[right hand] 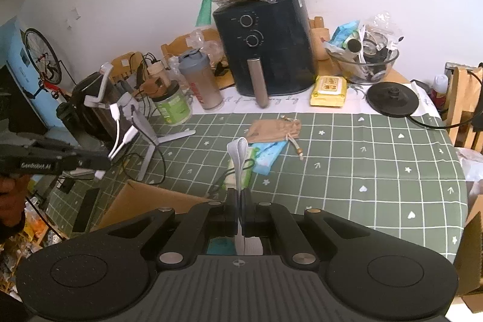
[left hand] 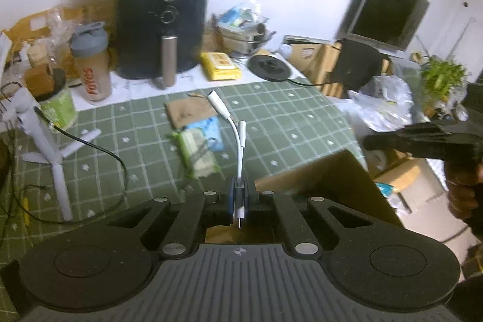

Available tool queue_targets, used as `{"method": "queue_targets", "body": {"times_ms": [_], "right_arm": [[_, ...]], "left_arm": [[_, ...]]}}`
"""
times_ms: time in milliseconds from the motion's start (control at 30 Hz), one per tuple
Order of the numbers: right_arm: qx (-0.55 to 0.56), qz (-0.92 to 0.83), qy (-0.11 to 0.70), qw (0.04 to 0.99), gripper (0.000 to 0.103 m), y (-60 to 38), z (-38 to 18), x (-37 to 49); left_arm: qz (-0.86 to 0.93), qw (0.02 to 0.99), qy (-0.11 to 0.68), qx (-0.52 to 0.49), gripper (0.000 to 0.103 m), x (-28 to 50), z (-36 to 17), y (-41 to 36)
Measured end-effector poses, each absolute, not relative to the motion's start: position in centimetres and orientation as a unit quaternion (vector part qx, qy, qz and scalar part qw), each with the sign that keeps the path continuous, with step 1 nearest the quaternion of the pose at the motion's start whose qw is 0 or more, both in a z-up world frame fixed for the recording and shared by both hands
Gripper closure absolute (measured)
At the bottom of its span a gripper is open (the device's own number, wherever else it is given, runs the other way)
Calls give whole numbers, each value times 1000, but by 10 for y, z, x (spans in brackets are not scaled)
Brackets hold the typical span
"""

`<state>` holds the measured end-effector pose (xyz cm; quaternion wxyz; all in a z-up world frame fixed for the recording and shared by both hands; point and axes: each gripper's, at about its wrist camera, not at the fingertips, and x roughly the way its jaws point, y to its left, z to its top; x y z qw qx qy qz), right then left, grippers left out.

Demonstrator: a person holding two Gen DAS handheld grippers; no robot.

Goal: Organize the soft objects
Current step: 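Carry the white cable into the box and release it with the left while the right carries the strap, then lower the white strap into the box and open the right gripper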

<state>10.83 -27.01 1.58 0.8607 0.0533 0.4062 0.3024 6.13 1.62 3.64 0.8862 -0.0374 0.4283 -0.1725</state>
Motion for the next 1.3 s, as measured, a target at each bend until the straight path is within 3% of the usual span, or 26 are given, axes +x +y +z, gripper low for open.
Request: {"method": "queue_targets", "body": {"times_ms": [67, 100, 133, 233, 1067, 1133, 1167, 1200, 1300], "right_arm": [[54, 305, 406, 860, 99, -269, 16, 104], [55, 305, 406, 860, 99, -267, 16, 102], [55, 306, 407, 859, 99, -267, 15, 100], [56, 308, 411, 856, 99, -264, 13, 94], [20, 400, 415, 817, 96, -176, 33, 77], [9, 411, 436, 801, 65, -163, 28, 79], [0, 412, 437, 799, 28, -157, 26, 78], [-14, 416, 431, 801, 12, -151, 25, 74], [-41, 421, 431, 797, 8, -140, 22, 68]], "left_arm": [[-179, 885, 427, -42, 93, 53, 34, 13], [-180, 884, 429, -45, 87, 50, 32, 12], [-179, 882, 433, -47, 74, 46, 29, 12], [-162, 882, 440, -47, 58, 37, 23, 11], [-83, 894, 435, -65, 56, -30, 17, 31], [-77, 894, 436, -73, 56, -34, 16, 35], [-74, 893, 436, -81, 56, -35, 15, 38], [-71, 892, 437, -88, 56, -37, 15, 41], [-60, 892, 438, -99, 56, -41, 13, 48]]}}
